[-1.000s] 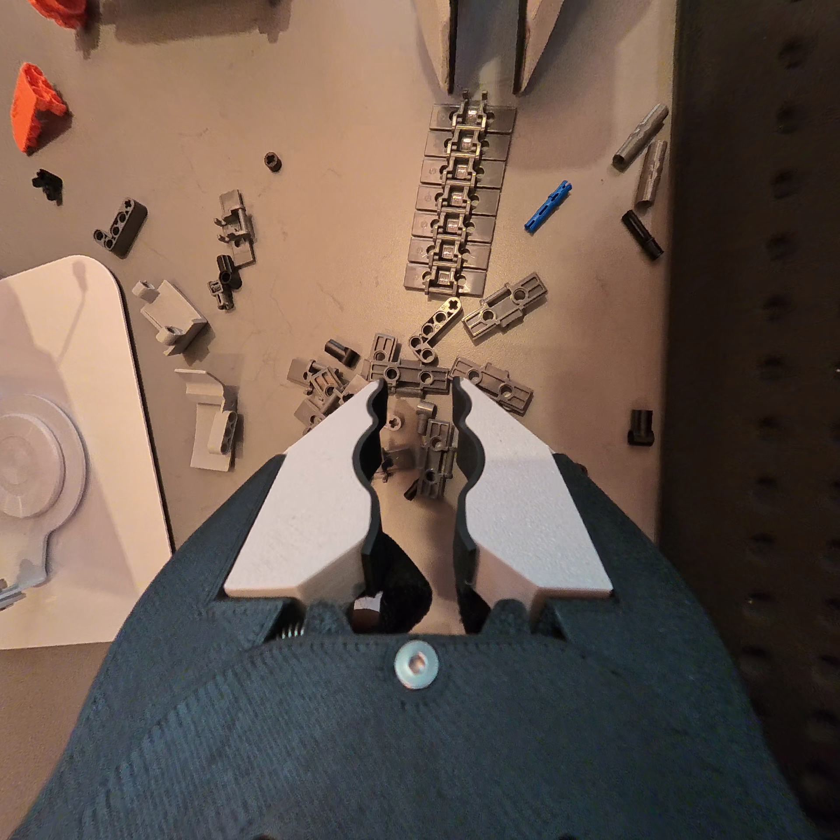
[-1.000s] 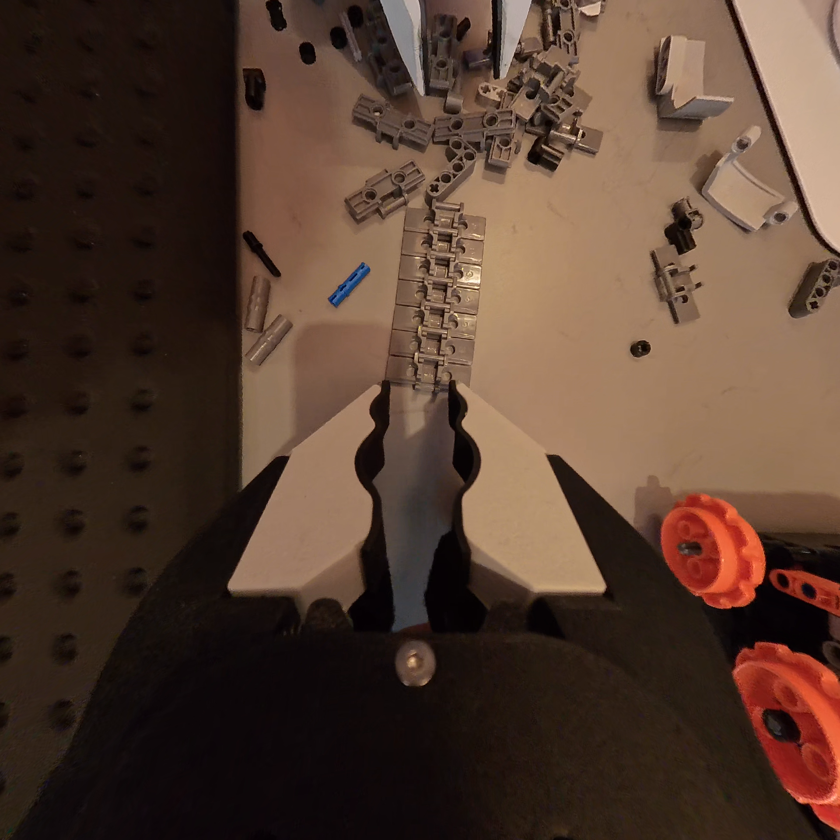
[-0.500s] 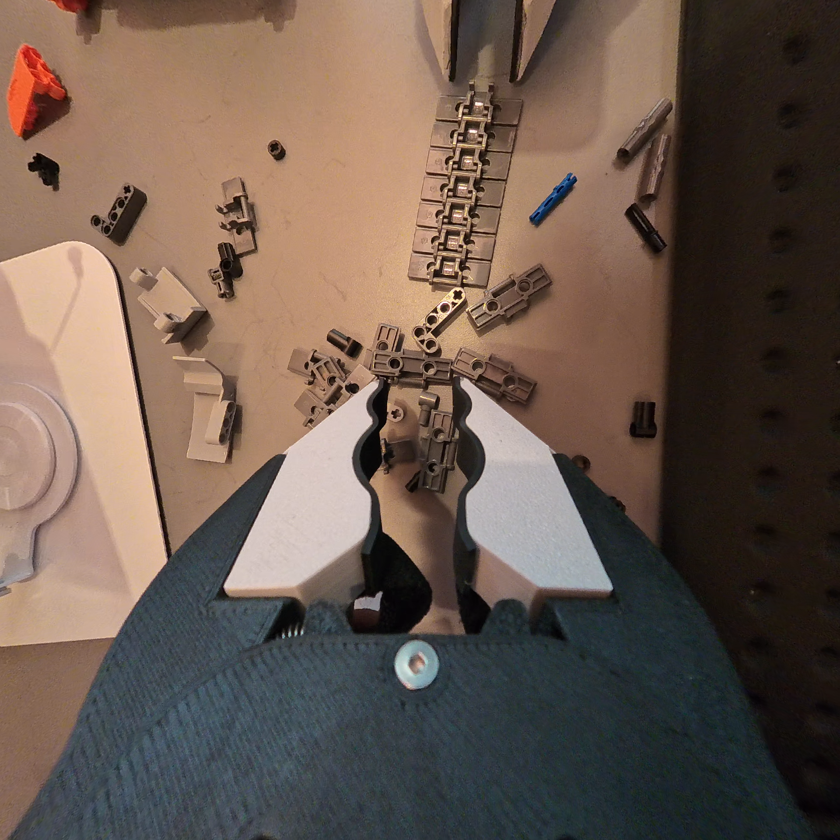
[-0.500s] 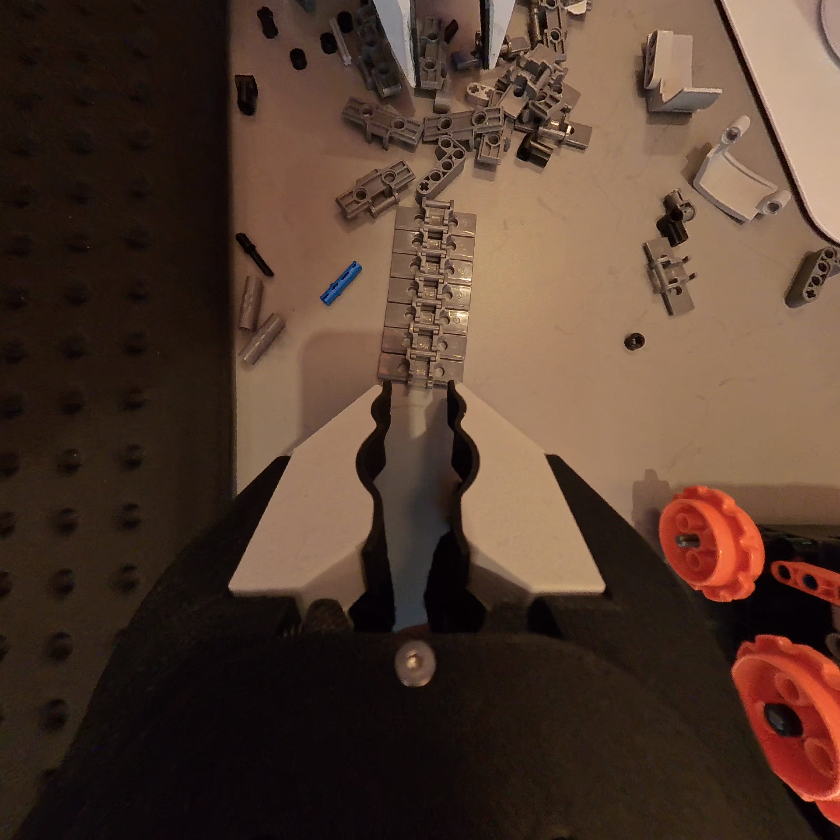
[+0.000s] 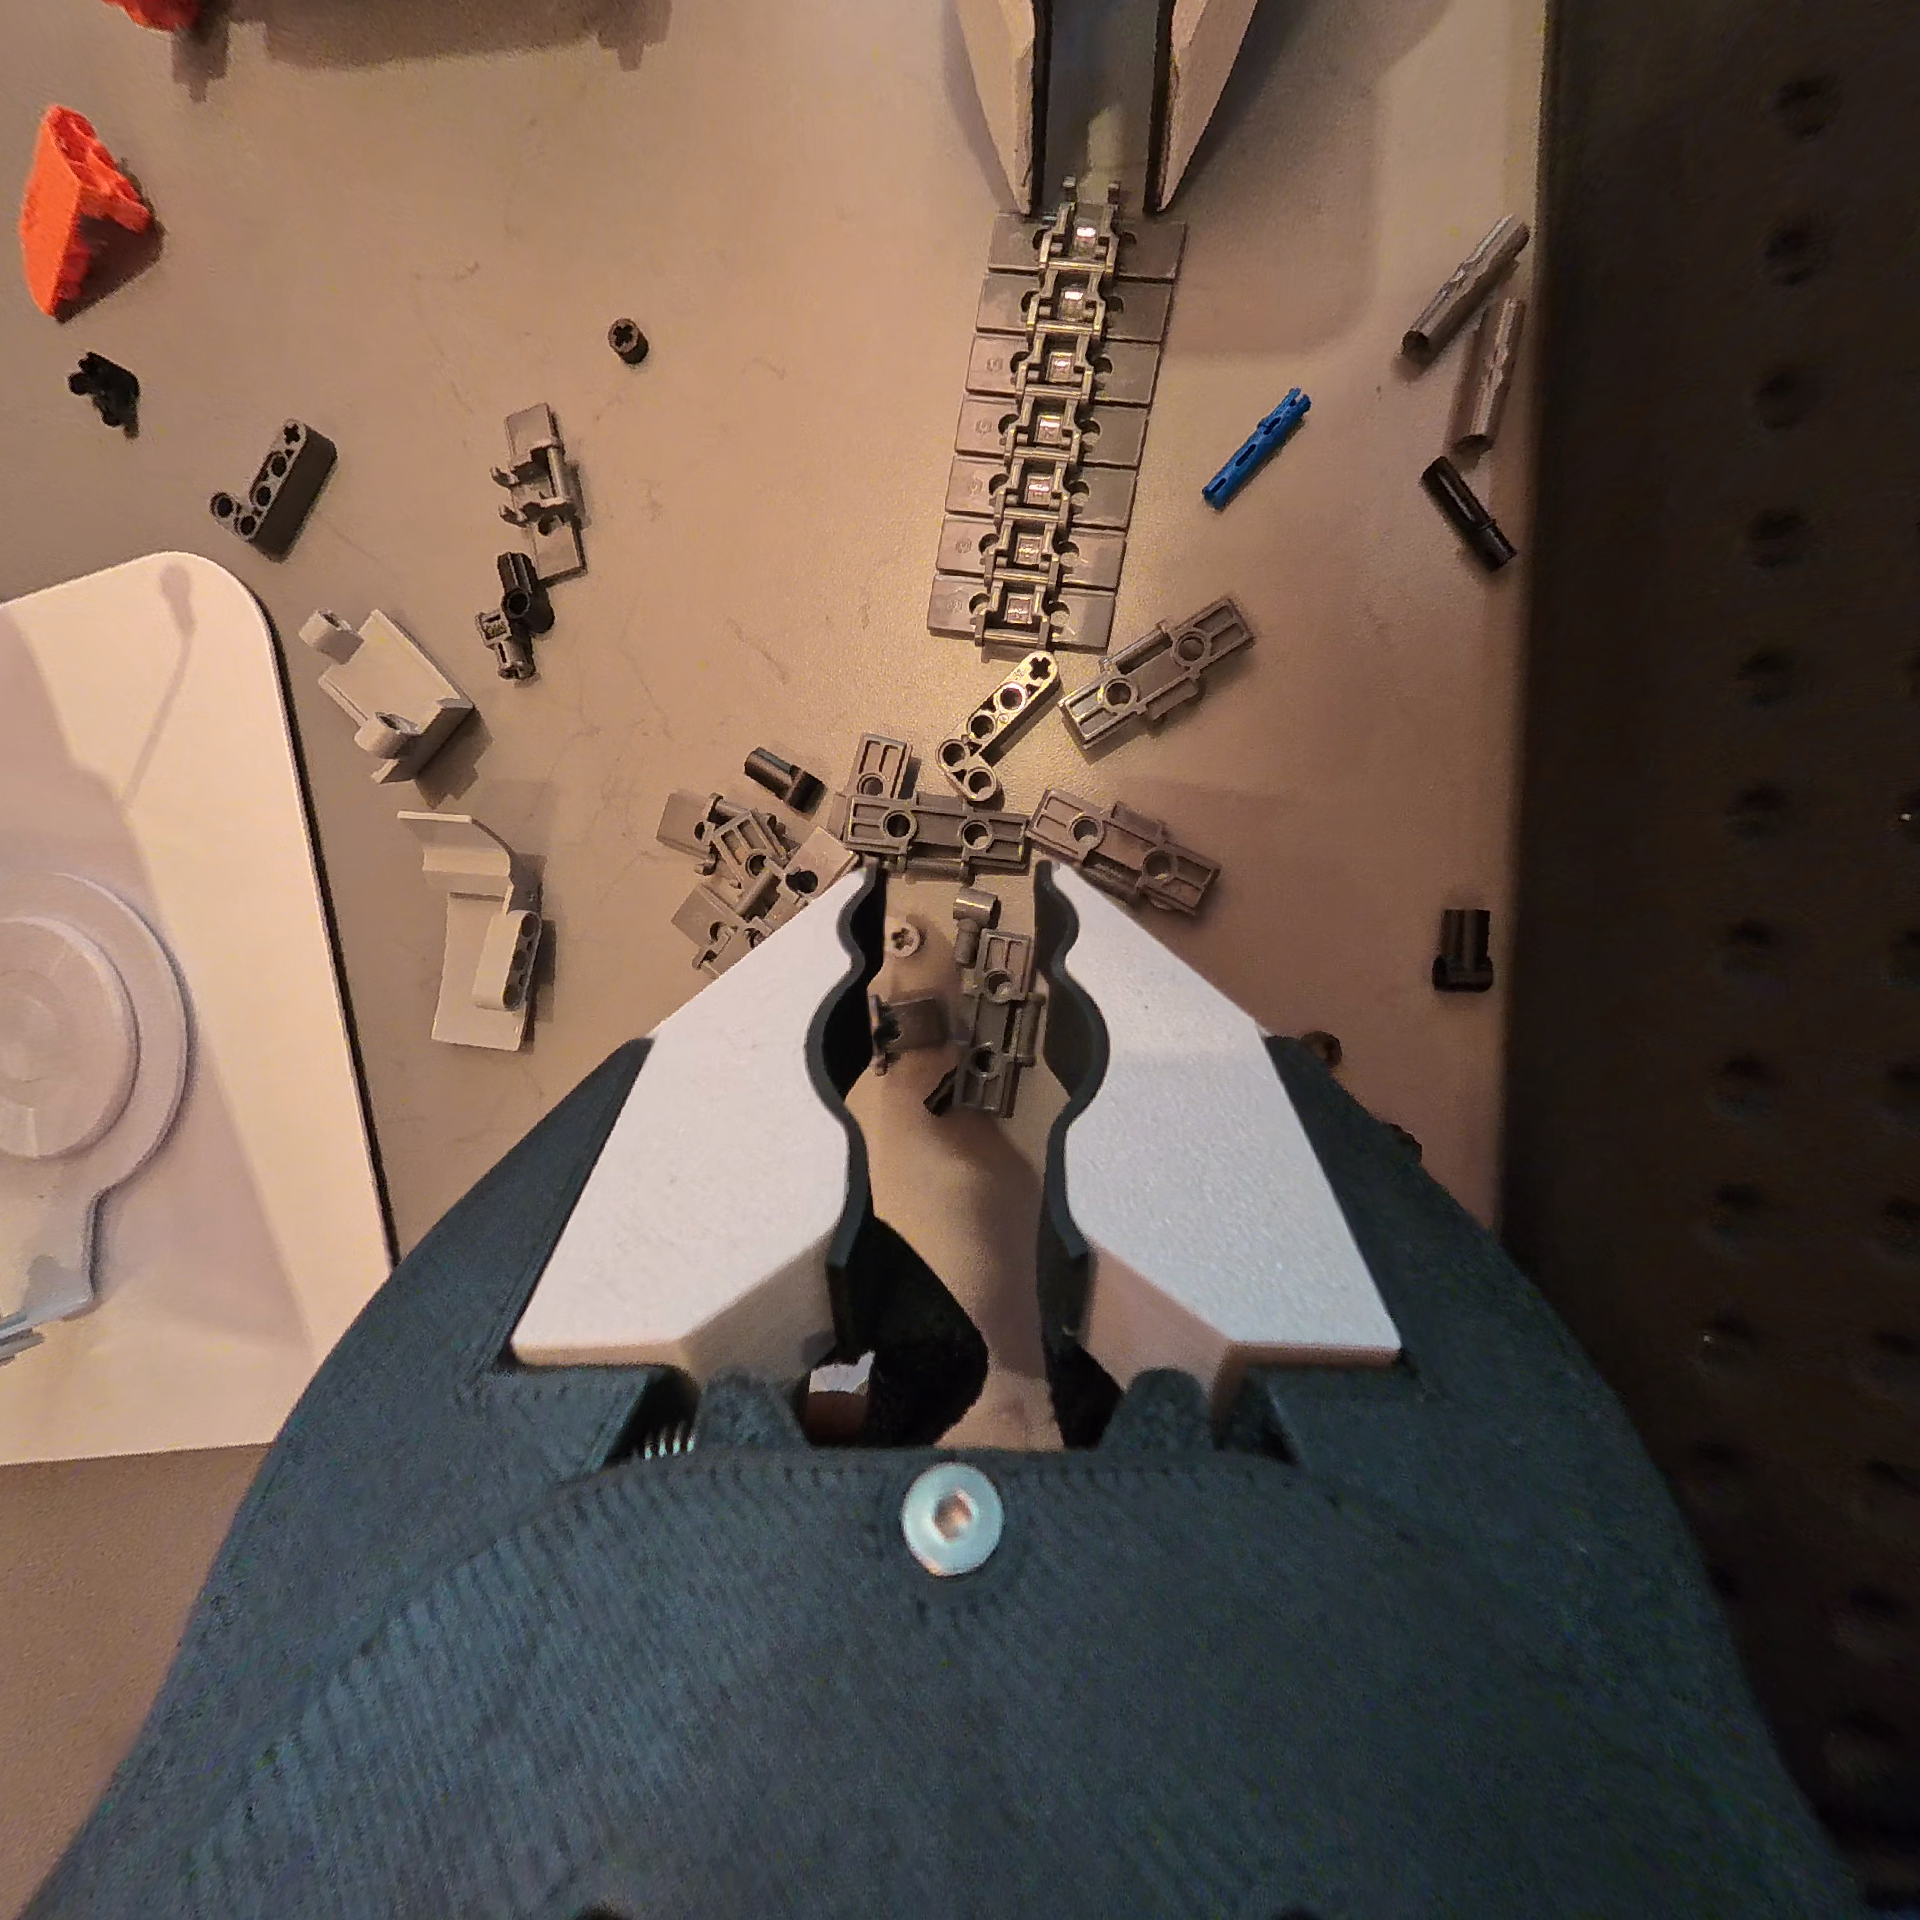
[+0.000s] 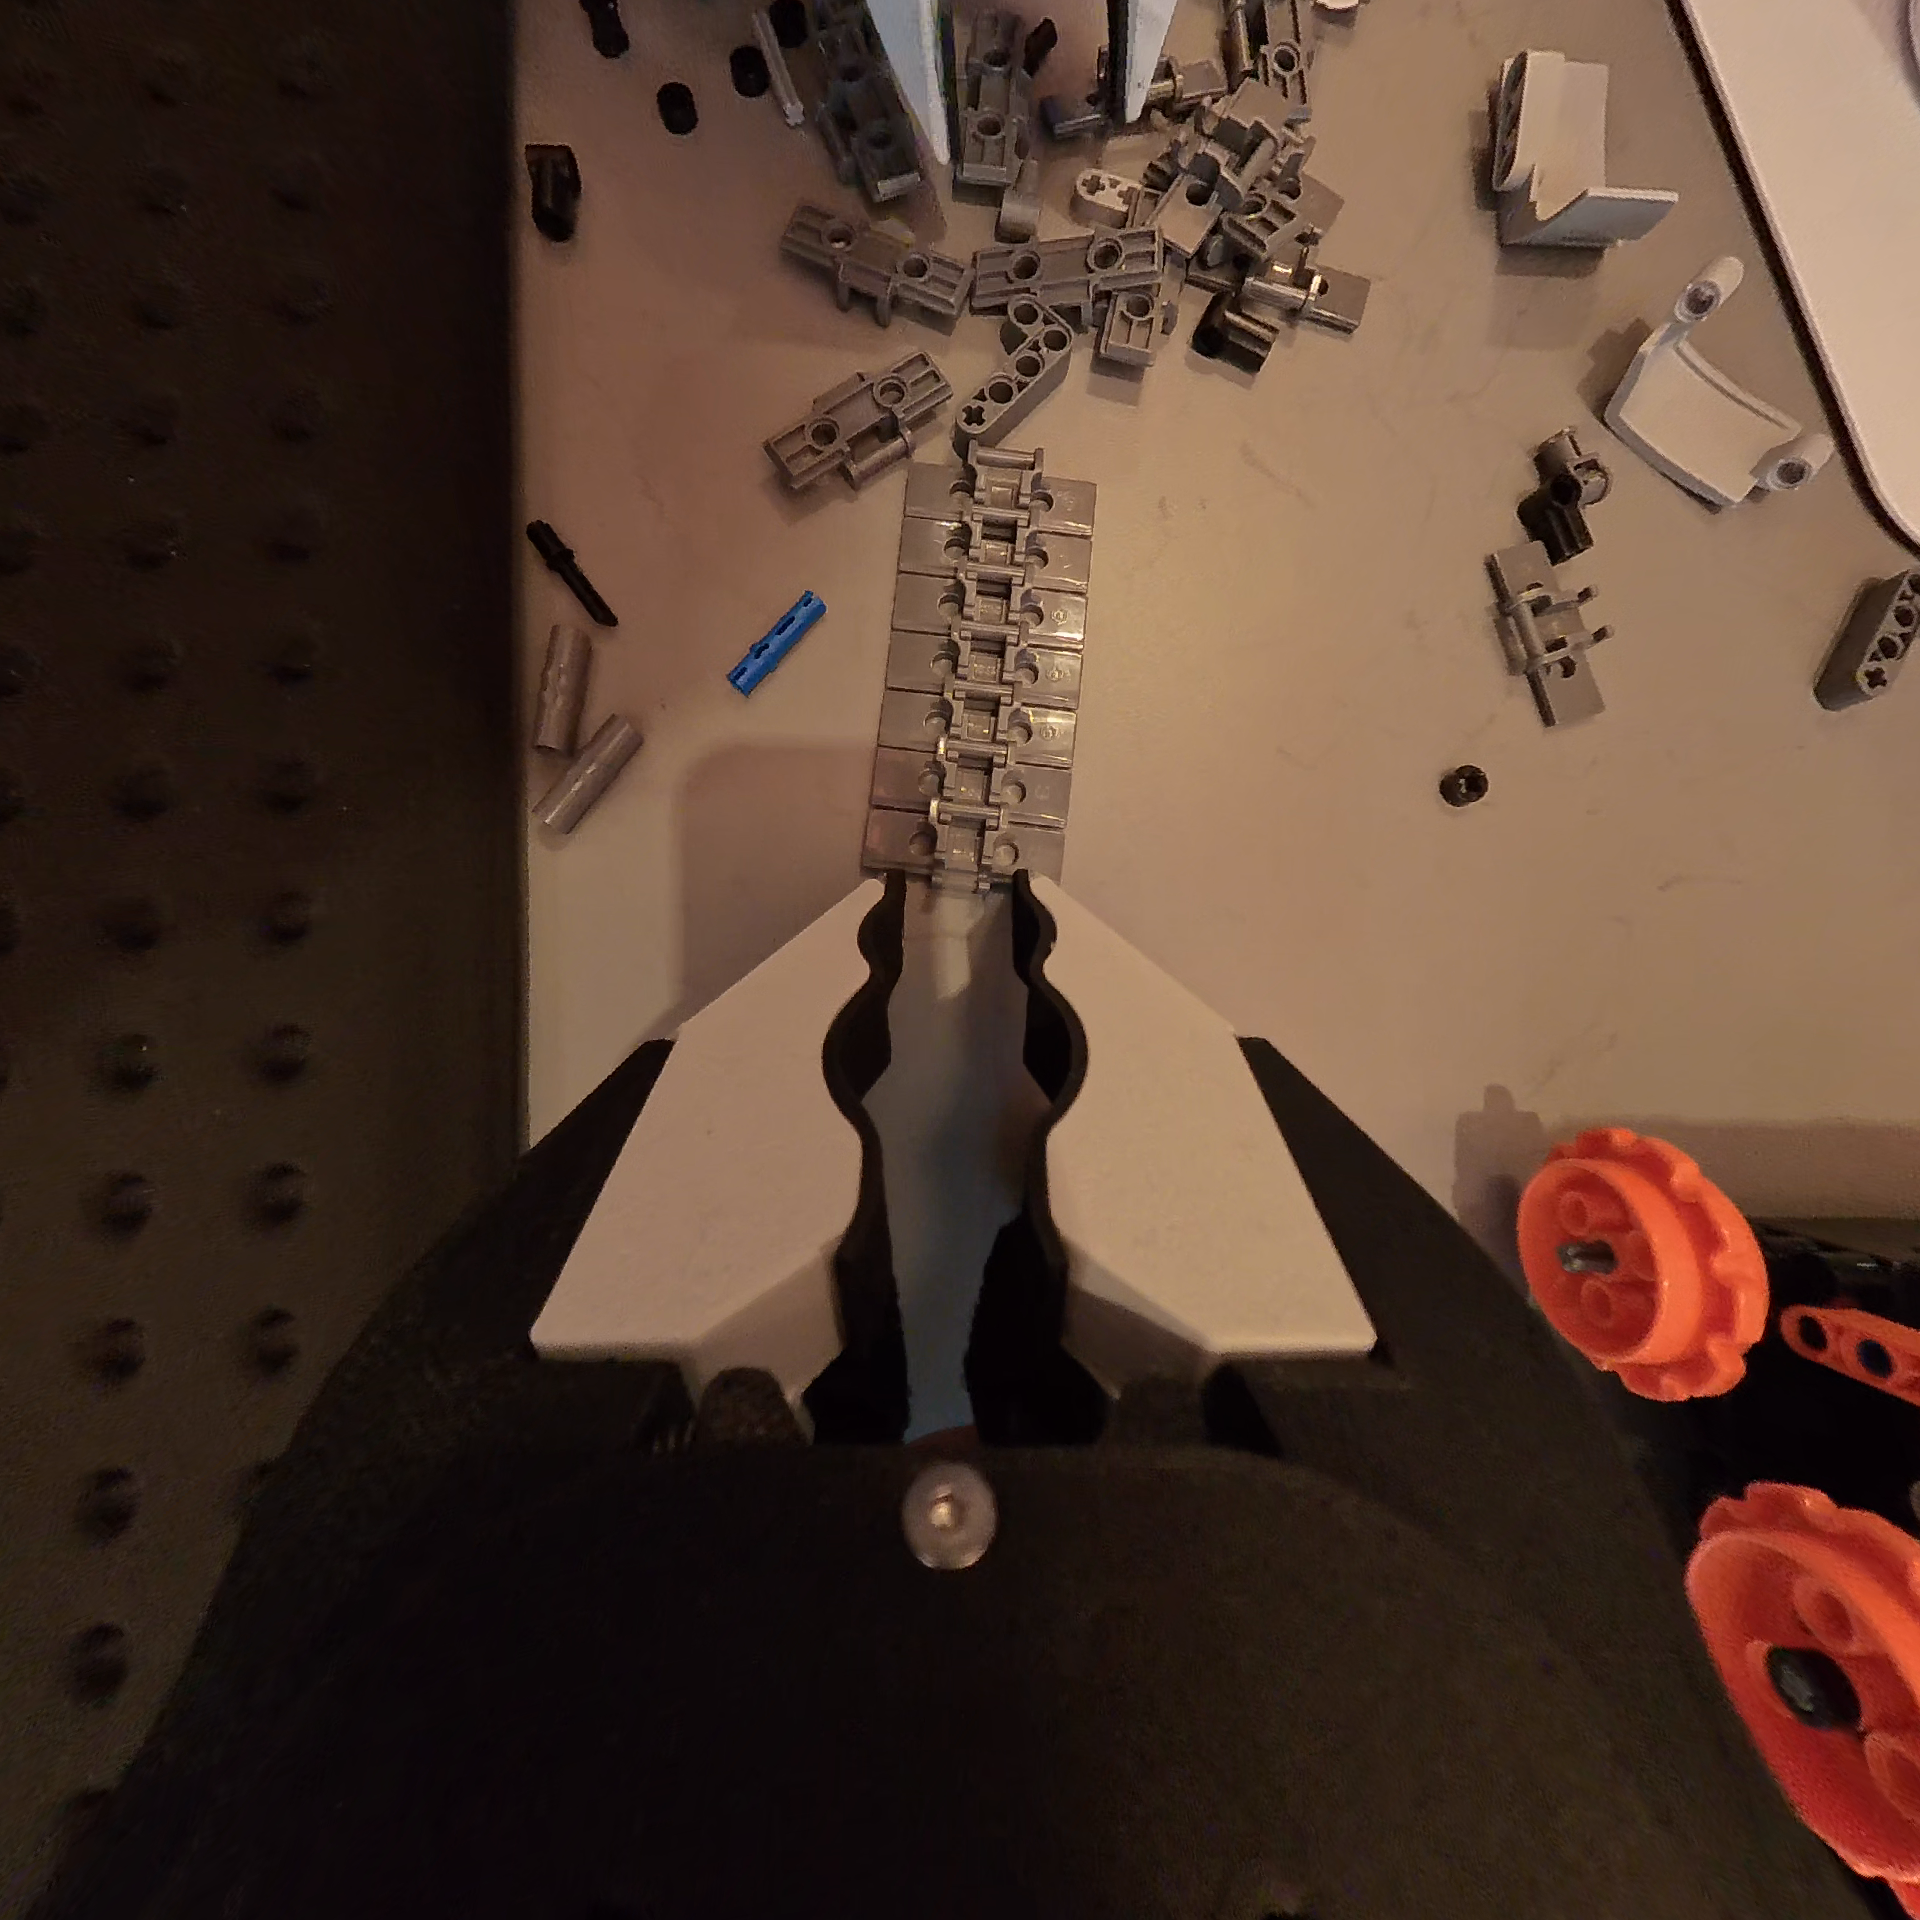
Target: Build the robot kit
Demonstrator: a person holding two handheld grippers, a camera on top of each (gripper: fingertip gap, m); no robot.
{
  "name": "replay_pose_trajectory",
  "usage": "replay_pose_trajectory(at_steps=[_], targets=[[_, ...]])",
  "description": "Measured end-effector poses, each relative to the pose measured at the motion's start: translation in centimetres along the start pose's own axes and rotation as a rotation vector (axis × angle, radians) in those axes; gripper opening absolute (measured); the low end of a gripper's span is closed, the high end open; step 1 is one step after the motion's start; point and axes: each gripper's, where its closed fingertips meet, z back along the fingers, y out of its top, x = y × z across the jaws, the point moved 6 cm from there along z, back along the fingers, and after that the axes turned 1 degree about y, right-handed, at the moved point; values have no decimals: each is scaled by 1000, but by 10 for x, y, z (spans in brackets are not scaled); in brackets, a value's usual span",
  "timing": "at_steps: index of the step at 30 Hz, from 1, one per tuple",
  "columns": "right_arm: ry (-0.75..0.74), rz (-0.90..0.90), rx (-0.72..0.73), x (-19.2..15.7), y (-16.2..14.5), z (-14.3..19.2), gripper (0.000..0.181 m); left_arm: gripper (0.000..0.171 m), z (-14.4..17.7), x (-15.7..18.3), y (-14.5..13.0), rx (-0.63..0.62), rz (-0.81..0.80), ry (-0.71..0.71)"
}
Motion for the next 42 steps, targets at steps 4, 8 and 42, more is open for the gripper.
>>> replay_pose_trajectory(at_steps=[4, 8, 42], targets=[[-7, 0, -1, 1, -1, 2, 19, 28, 4, -2, -1, -6, 7, 13], [-9, 3, 0, 2, -2, 3, 19, 28, 14, -1, -4, -19, 14, 22], [-52, 14, 41, 7, -2, 17, 15, 10, -14, 40, 13, 3, -4, 157]])
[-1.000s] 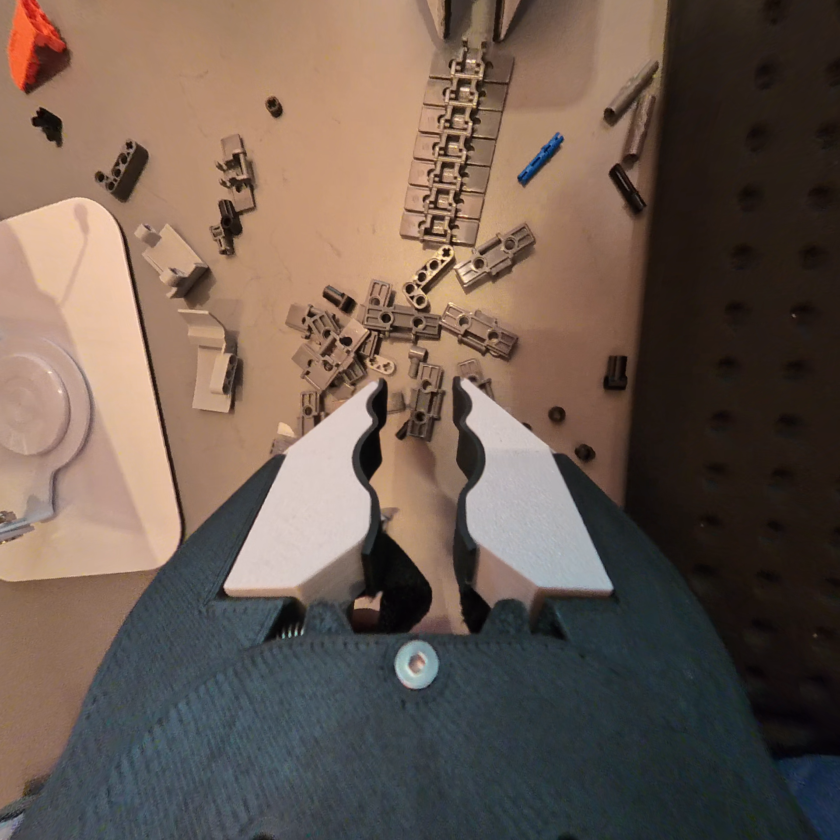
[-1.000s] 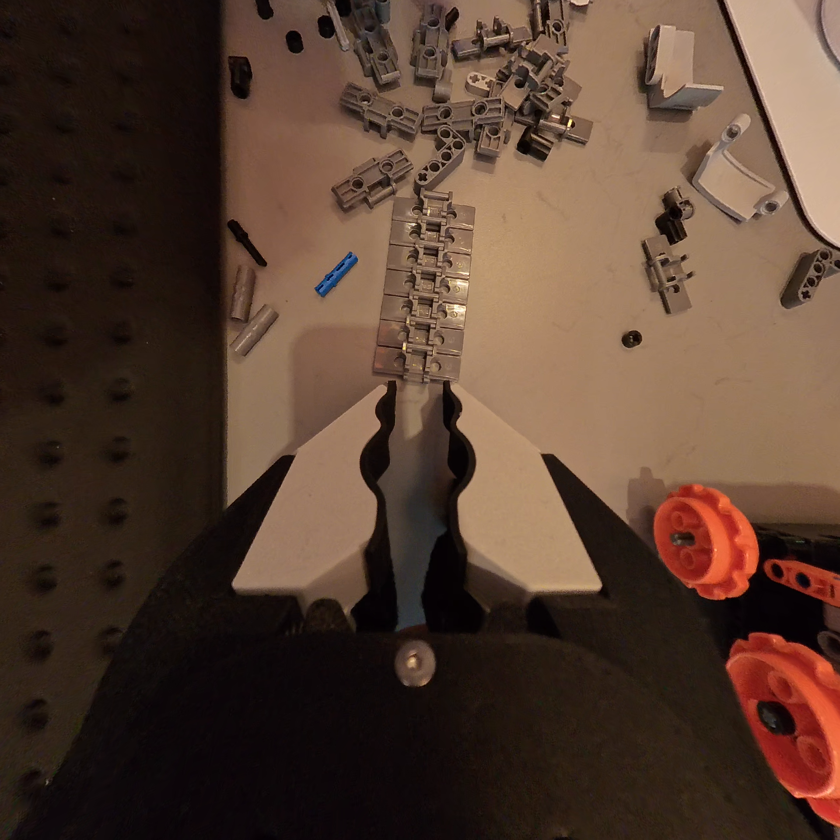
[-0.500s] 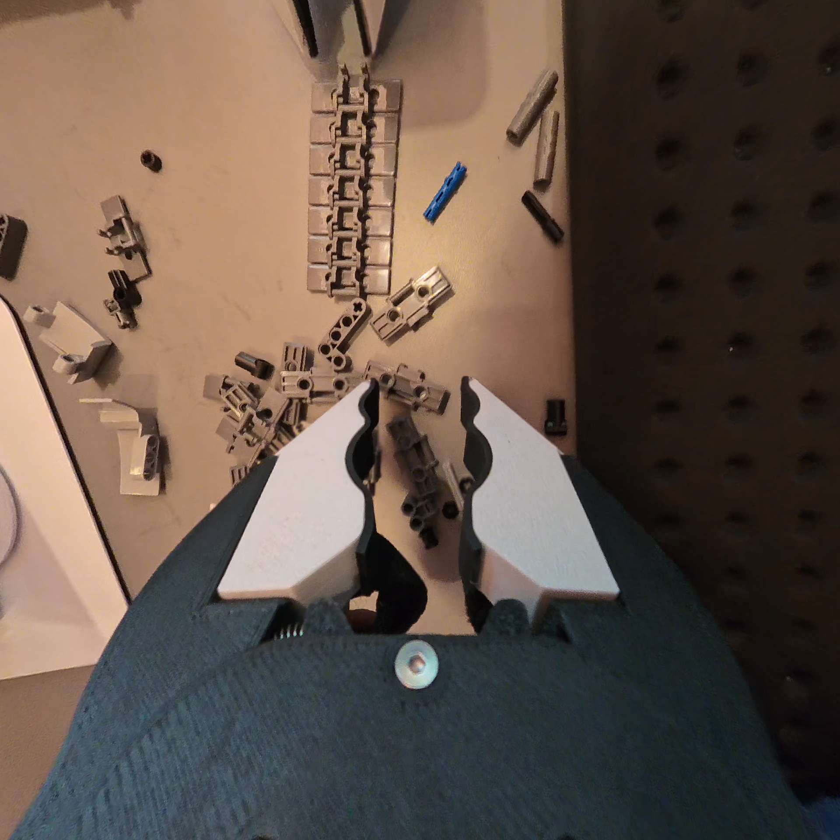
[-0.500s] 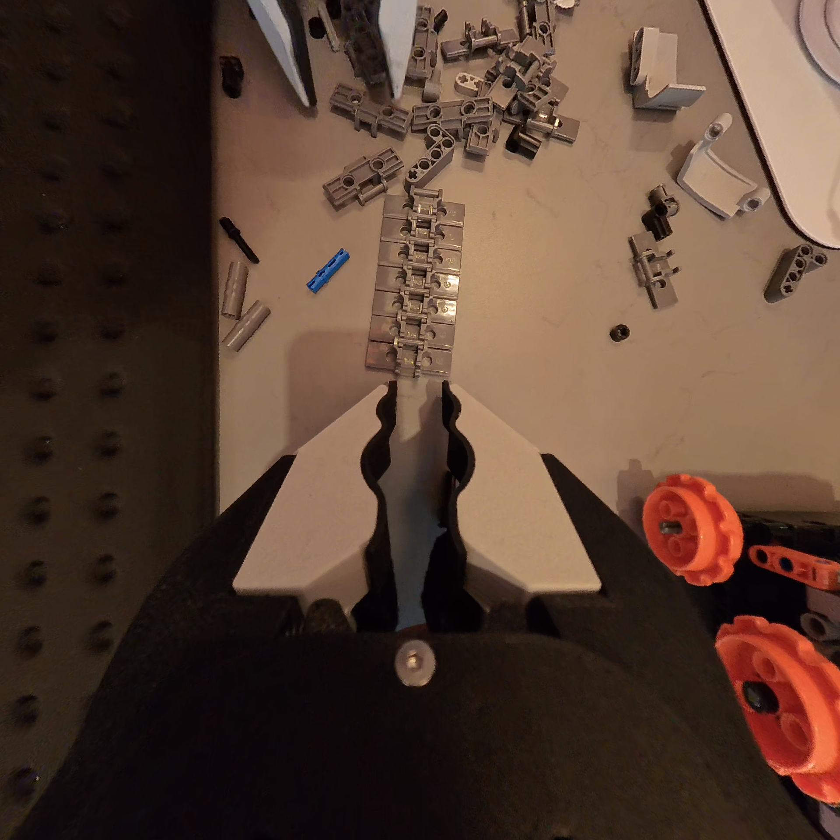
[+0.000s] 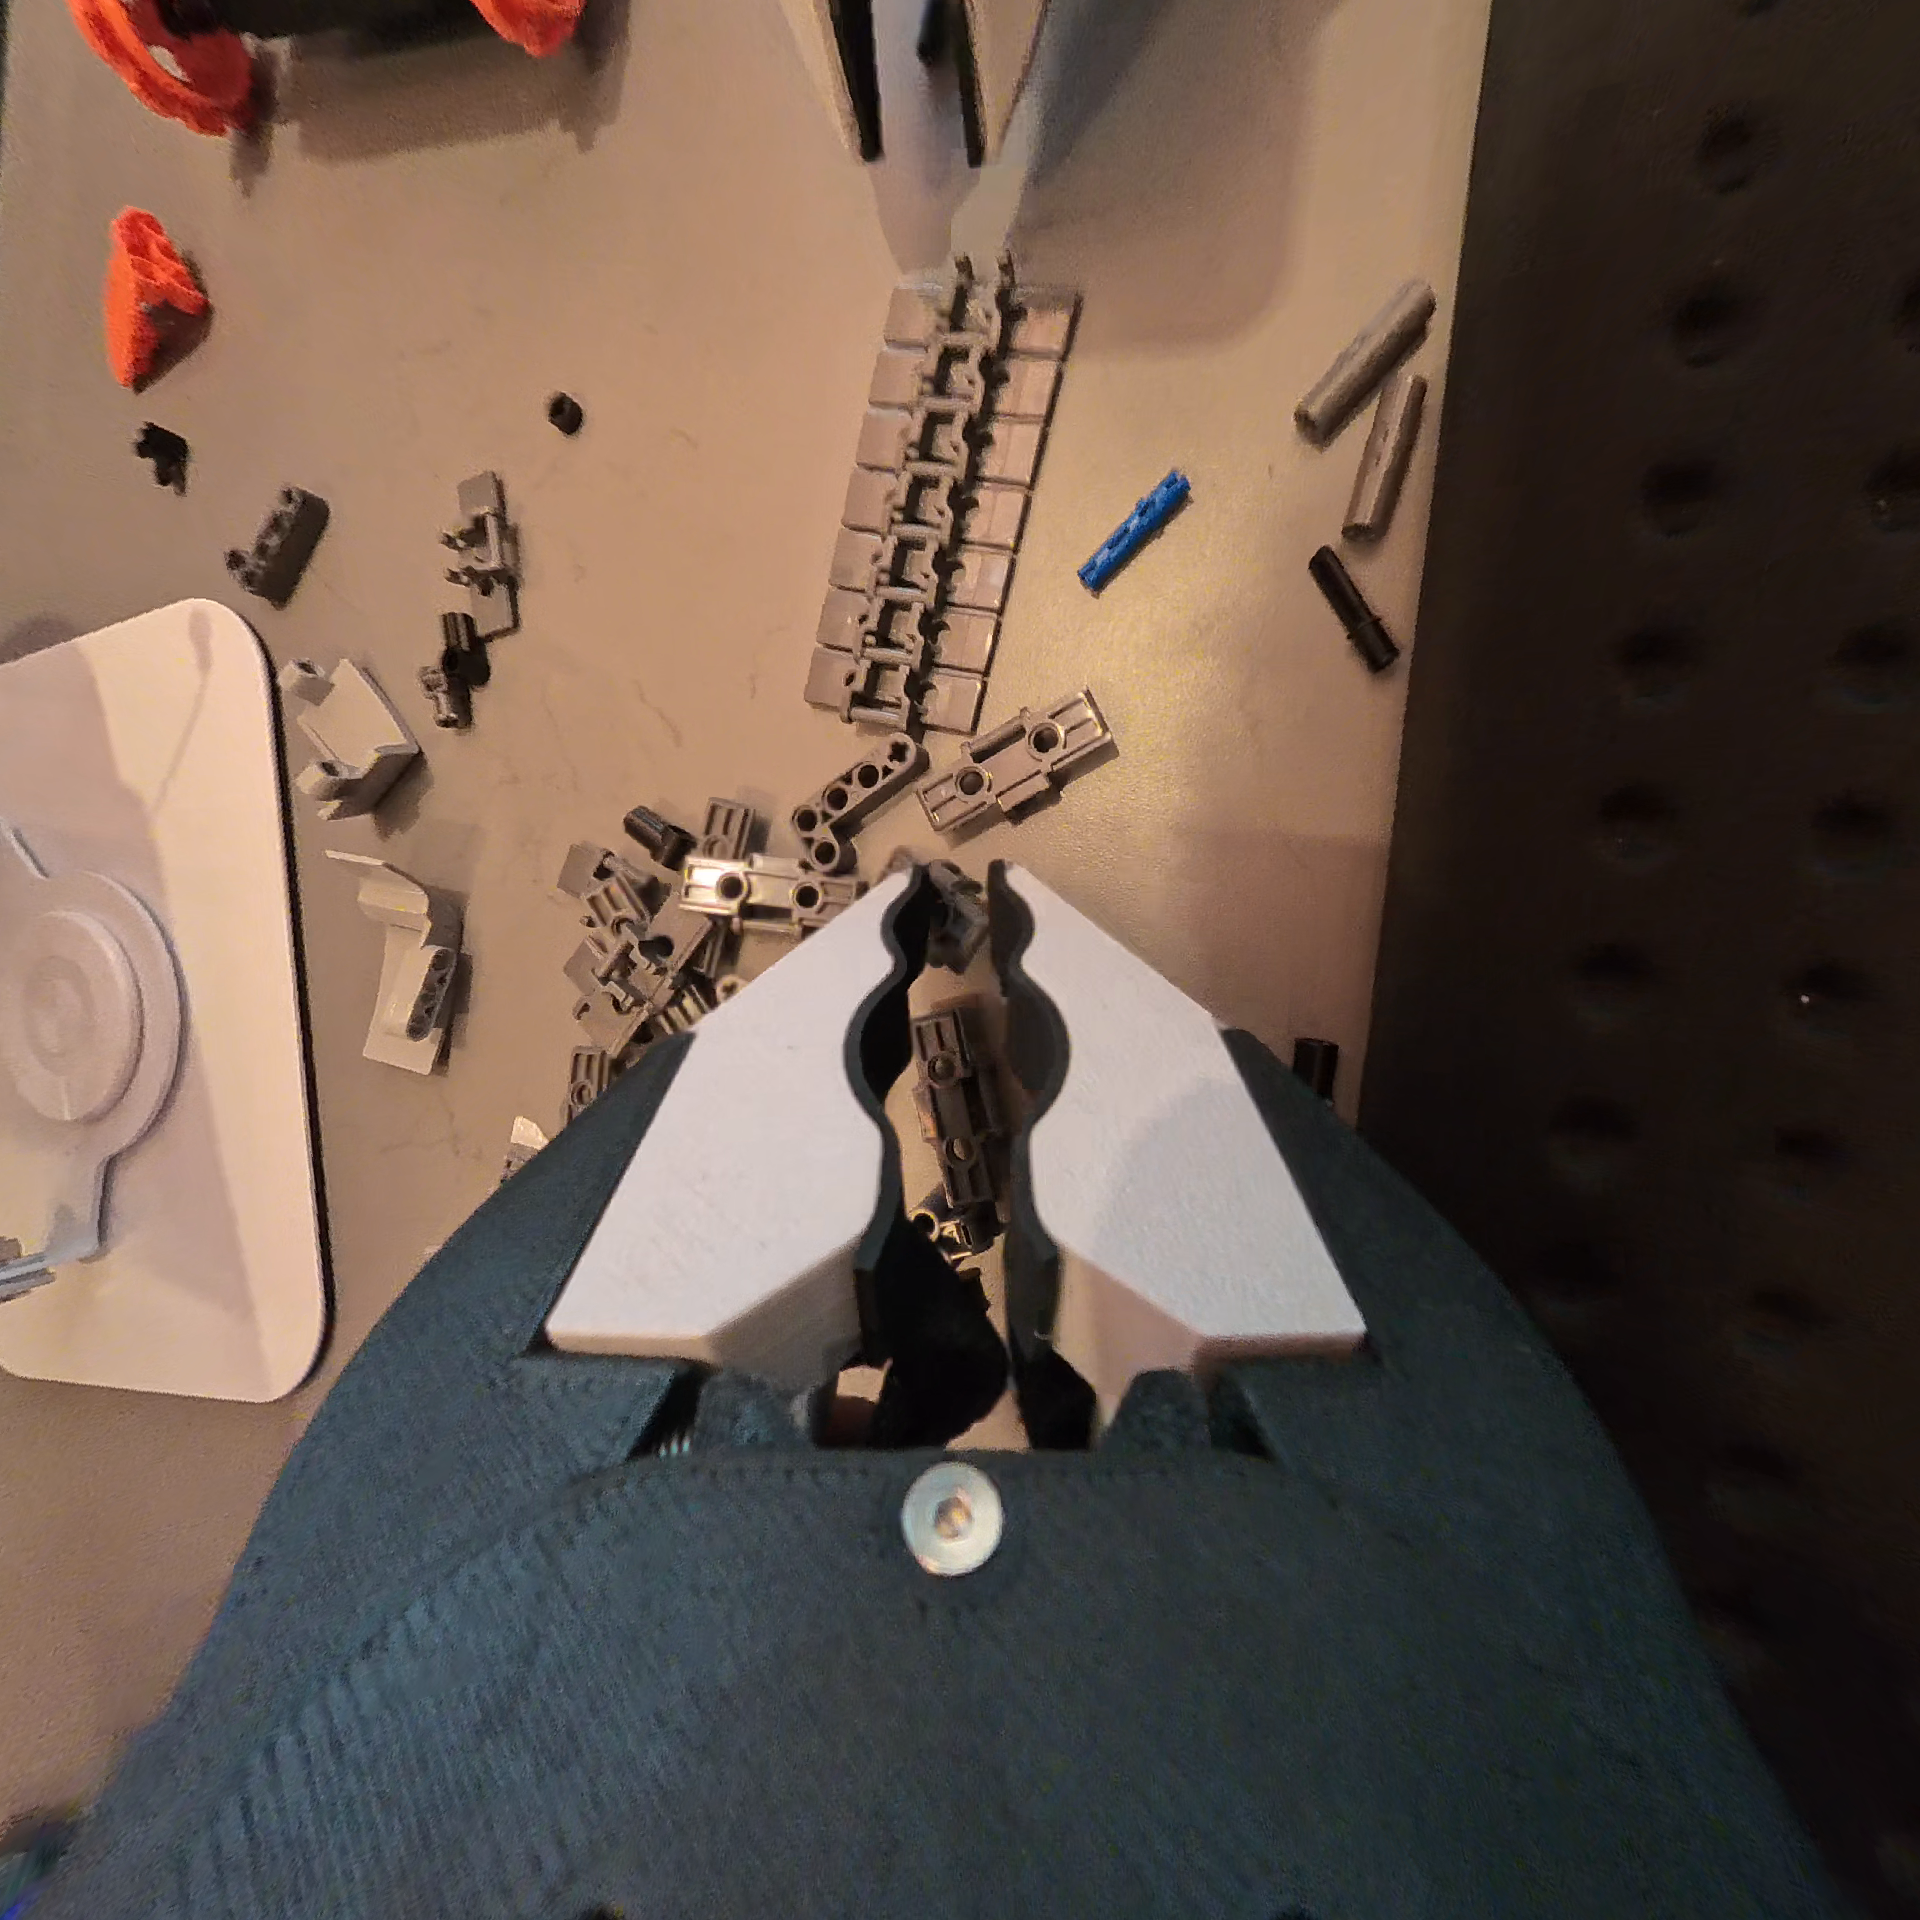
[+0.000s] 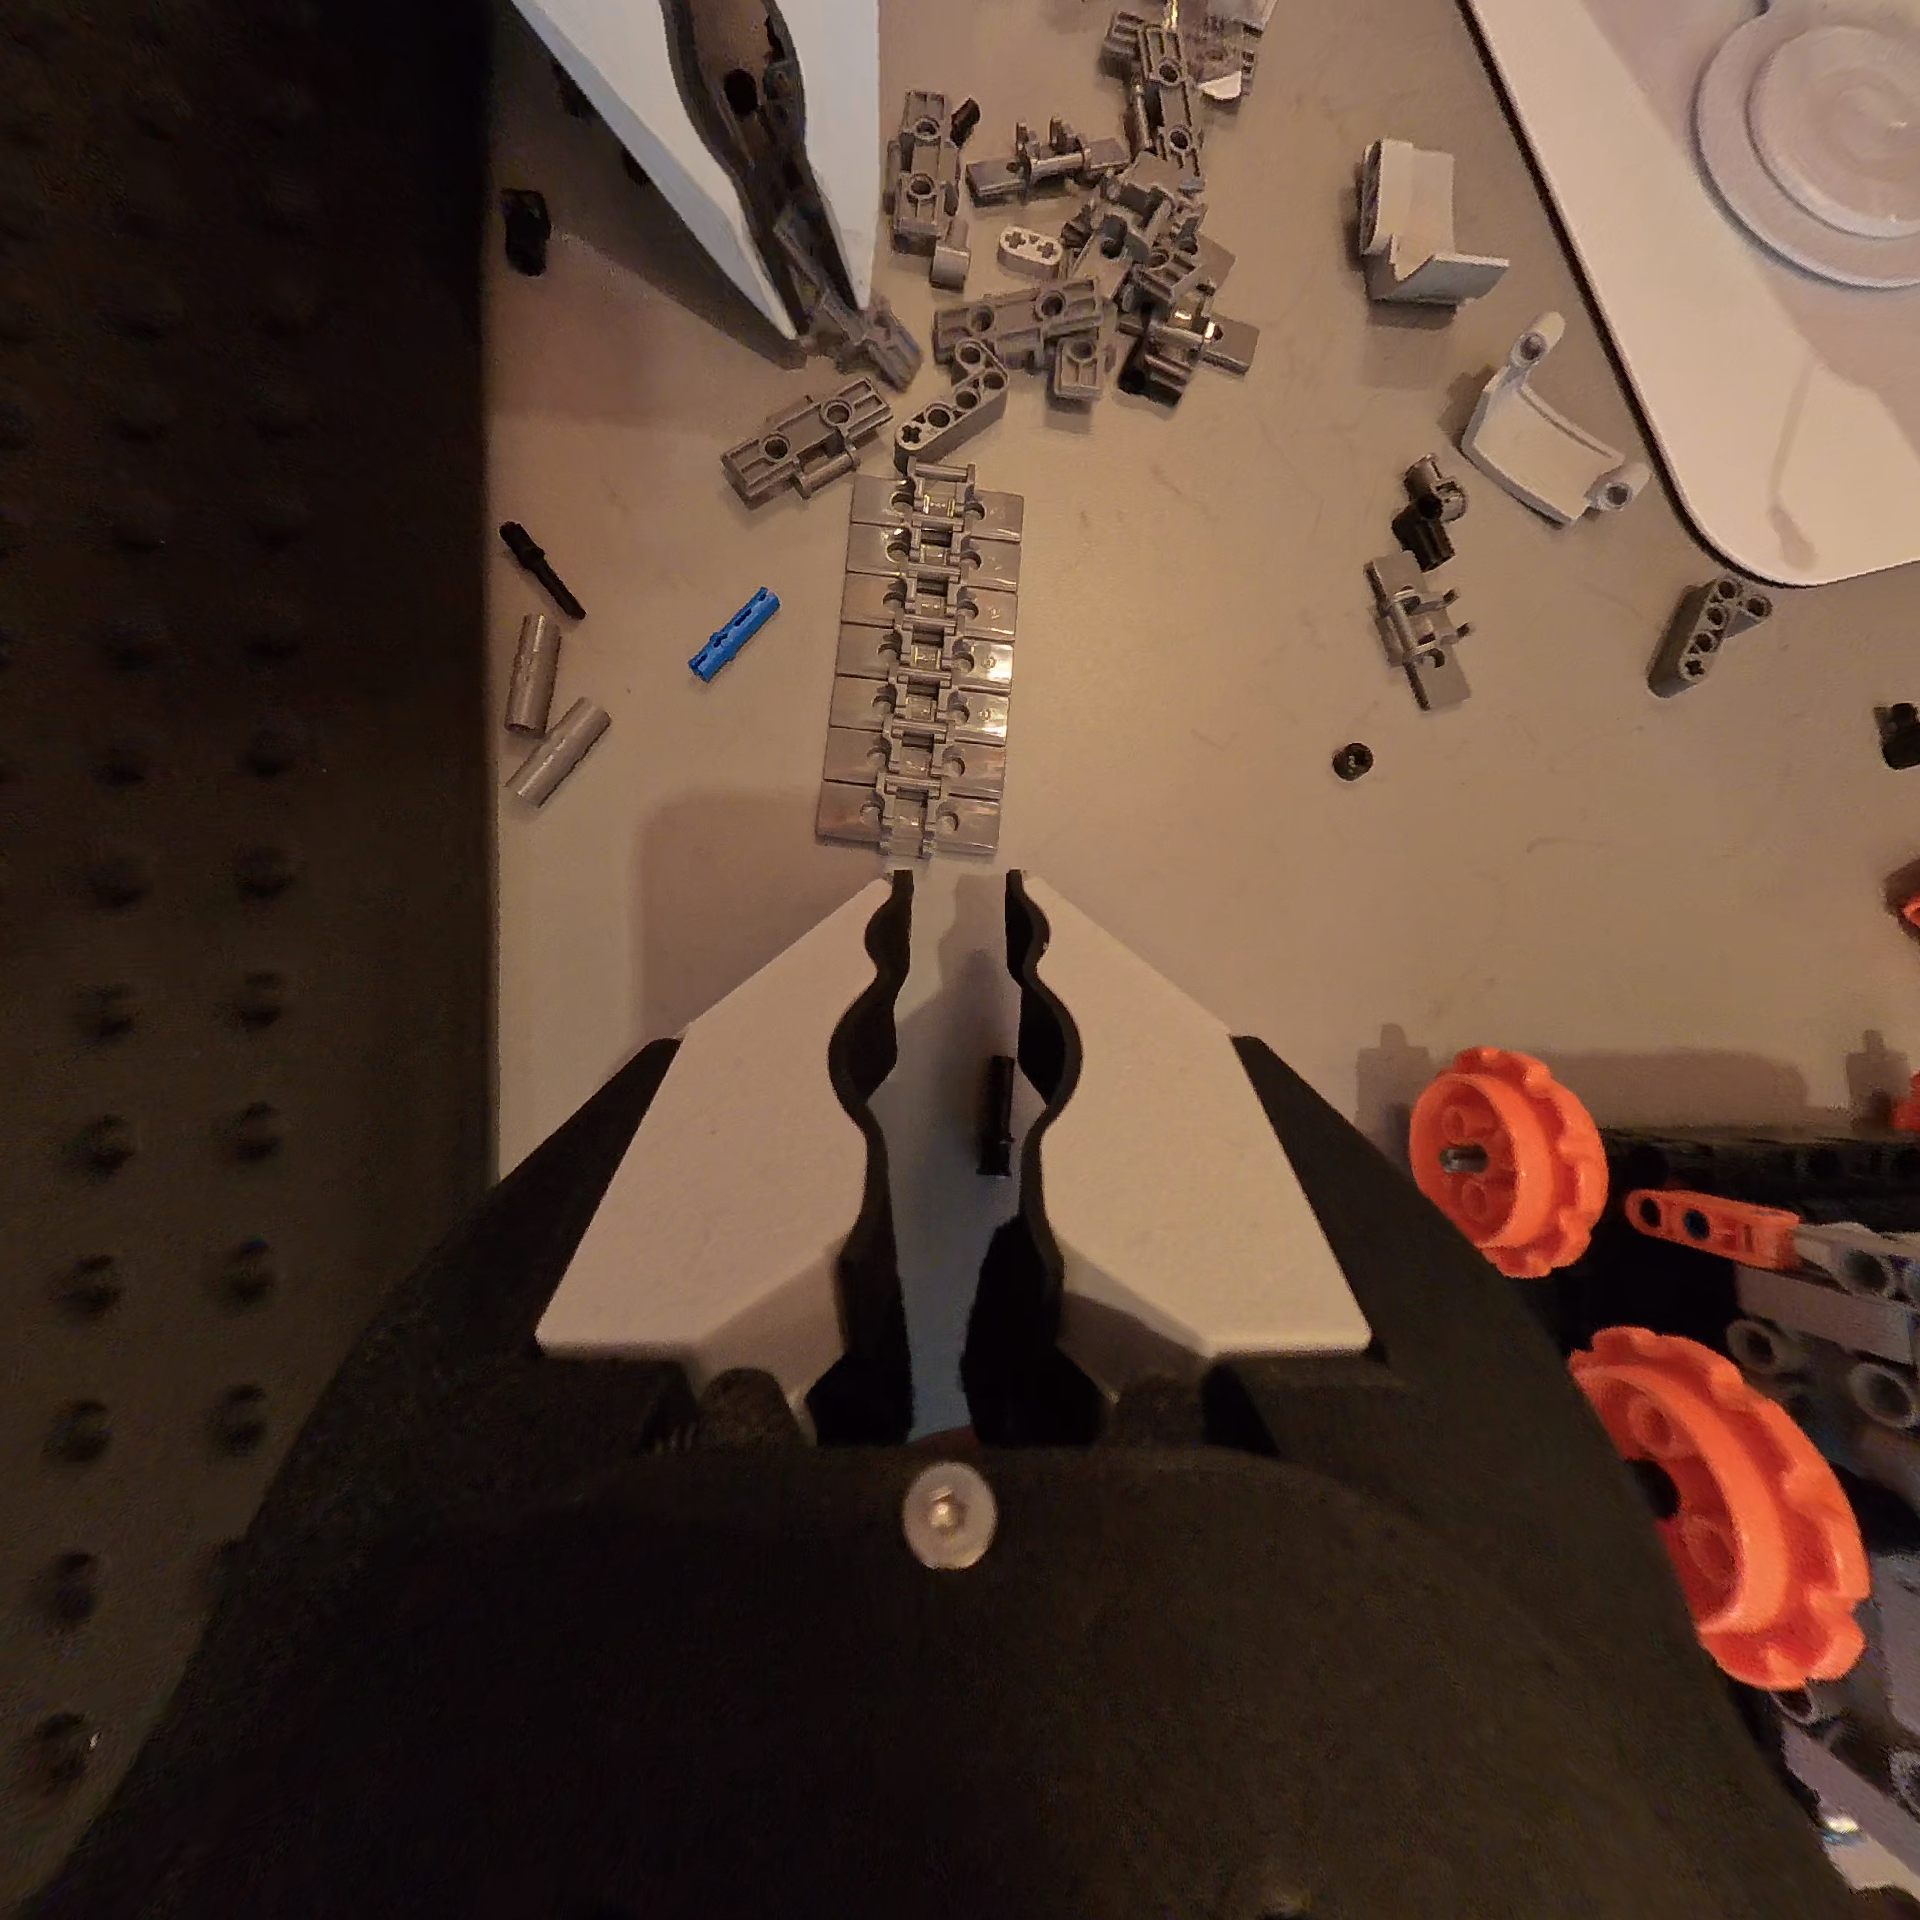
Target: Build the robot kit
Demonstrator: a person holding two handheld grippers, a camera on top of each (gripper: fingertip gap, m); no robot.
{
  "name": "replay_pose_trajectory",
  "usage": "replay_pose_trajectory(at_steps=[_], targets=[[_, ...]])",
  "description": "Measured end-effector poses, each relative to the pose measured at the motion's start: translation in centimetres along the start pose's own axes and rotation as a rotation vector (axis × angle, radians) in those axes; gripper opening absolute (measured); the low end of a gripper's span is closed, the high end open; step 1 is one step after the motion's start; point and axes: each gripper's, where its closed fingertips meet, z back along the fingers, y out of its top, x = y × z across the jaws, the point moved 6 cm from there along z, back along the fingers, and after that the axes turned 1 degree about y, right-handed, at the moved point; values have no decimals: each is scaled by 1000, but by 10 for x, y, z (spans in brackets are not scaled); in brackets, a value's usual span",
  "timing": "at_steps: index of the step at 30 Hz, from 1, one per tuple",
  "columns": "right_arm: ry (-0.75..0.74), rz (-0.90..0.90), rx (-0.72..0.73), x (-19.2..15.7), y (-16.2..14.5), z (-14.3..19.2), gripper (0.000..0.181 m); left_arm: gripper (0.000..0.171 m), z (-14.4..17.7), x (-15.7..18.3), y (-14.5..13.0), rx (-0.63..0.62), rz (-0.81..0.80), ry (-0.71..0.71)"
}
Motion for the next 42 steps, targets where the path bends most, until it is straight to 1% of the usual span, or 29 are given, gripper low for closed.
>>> replay_pose_trajectory(at_steps=[4, 7, 9, 12, 15, 16, 17, 18, 20, 21, 22, 24, 25, 27, 29, 31, 32, 35, 37, 38, 39, 42], targets=[[-9, 2, 7, 1, 0, 6, 16, 8, 8, -2, 11, 55, 20, -35], [-20, 3, 13, 2, -1, 11, 16, 8, 11, -1, 30, 101, -6, -103], [-30, 3, 20, 3, -1, 16, 15, 8, 9, 1, 47, 132, -9, -185], [-38, 3, 28, 3, -2, 22, 15, 8, -3, 9, 74, 153, -41, -319], [-34, -2, 28, 3, -6, 26, 15, 8, -23, 17, 96, 142, -55, -416], [-32, -3, 25, 3, -7, 27, 15, 9, -29, 19, 100, 128, -46, -462], [-32, -5, 24, 2, -8, 27, 15, 9, -36, 18, 103, 117, -35, -477], [-30, -6, 23, 2, -9, 28, 15, 9, -42, 16, 106, 106, -13, -500], [-26, -4, 24, 1, -9, 29, 14, 9, -51, 16, 109, 84, 41, -590], [-24, -3, 25, 1, -9, 30, 15, 10, -55, 14, 112, 91, 71, -602], [-22, -4, 25, 0, -10, 31, 15, 13, -59, 10, 114, 86, 100, -604], [-22, -4, 24, 0, -12, 32, 15, 33, -71, -3, 112, 51, 115, -510], [-22, -5, 24, -1, -13, 33, 15, 33, -74, -7, 111, 49, 113, -479], [-19, -9, 26, -1, -15, 34, 15, 36, -75, -10, 110, 46, 125, -478], [-8, -4, 20, -3, -17, 35, 16, 39, -73, -19, 108, 49, 110, -397], [9, 7, 22, -7, -18, 36, 16, 35, -67, -22, 105, 54, 83, -351], [22, 15, 16, -10, -18, 35, 16, 33, -65, -19, 104, 43, 60, -352], [58, 49, -12, -20, -19, 30, 17, 26, -61, -1, 103, 43, -85, -336], [68, 61, -22, -24, -19, 27, 17, 21, -65, 3, 103, 25, -195, -247], [67, 62, -24, -24, -19, 26, 17, 15, -67, 3, 102, 4, -237, -205], [62, 62, -23, -23, -19, 26, 17, 12, -69, 6, 102, -1, -271, -188], [48, 53, -12, -20, -19, 28, 17, 9, -69, 10, 106, 9, -271, -175]])
